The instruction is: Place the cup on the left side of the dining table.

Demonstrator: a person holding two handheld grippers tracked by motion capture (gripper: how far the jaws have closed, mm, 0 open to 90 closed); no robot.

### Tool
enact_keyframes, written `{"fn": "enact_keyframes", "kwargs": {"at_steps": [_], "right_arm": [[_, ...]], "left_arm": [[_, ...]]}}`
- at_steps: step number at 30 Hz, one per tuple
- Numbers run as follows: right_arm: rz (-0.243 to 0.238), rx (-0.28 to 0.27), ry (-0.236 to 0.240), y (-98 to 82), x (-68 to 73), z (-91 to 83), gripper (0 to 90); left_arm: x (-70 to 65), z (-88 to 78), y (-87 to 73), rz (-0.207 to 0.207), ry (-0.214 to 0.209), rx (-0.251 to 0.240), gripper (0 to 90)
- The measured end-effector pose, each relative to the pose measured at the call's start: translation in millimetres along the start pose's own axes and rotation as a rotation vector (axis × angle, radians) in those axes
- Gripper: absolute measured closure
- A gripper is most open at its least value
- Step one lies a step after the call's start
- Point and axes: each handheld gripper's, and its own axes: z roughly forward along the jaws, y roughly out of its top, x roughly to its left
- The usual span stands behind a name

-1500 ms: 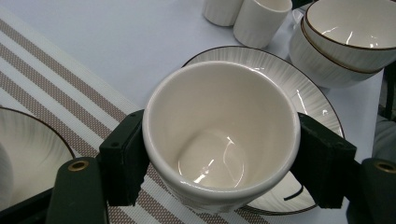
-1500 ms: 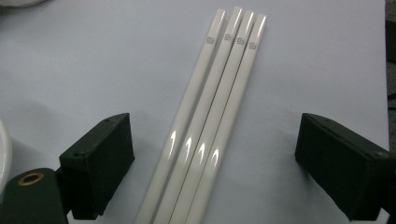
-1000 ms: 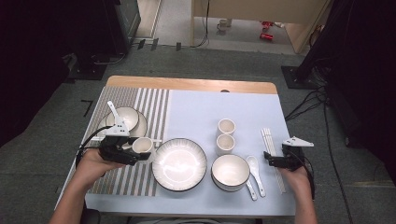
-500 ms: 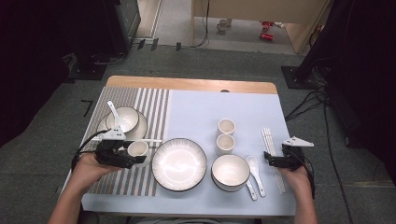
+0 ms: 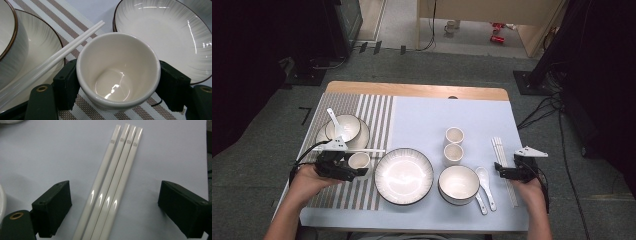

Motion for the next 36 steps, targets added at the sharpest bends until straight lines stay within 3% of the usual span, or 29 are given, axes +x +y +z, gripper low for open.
{"fn": "enact_keyframes", "kwargs": {"at_steps": [25,36], "right_arm": [[0.0,0.0,0.0,0.0,0.1,0.0,11.2],[0.0,-0.001,-0.001,0.0,0.1,0.1,11.2]], "left_arm": [[-0.6,11.0,-5.0,0.024,0.007,0.037,27.7],[0.2,9.9,-4.4,0.013,-0.001,0.05,27.2]]}}
